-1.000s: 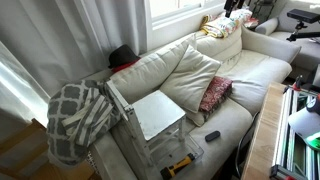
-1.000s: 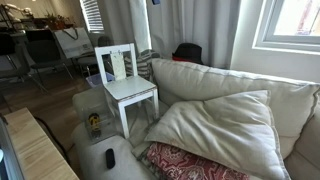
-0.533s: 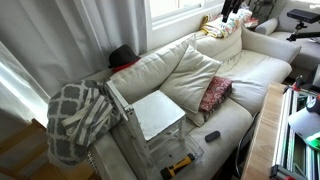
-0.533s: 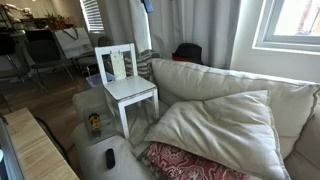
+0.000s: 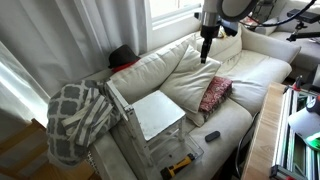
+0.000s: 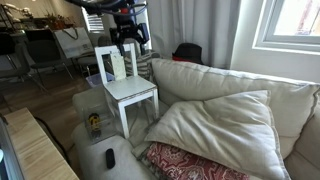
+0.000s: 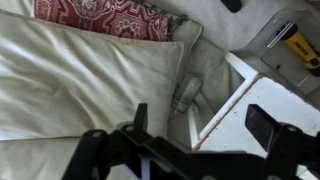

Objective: Put the small black remote on the white chair

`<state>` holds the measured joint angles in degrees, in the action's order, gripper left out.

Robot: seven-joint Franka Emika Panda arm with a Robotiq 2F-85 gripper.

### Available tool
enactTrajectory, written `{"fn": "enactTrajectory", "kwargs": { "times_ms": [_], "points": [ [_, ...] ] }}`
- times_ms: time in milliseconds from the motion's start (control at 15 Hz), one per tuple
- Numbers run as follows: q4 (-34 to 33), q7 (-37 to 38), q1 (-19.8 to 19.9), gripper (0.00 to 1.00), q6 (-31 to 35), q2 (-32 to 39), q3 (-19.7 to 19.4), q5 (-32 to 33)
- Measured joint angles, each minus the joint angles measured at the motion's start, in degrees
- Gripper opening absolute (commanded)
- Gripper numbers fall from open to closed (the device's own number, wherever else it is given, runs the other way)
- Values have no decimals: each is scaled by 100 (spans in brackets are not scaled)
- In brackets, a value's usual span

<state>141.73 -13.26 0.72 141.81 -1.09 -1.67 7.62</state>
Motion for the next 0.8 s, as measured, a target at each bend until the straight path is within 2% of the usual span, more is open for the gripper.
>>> {"fn": "enactTrajectory", "kwargs": {
  "times_ms": [333, 800],
  "points": [
    [-107, -1121, -184, 100, 283, 1036, 443, -500],
    [-265, -1300, -177, 100, 285, 1253, 479, -526]
  ]
}}
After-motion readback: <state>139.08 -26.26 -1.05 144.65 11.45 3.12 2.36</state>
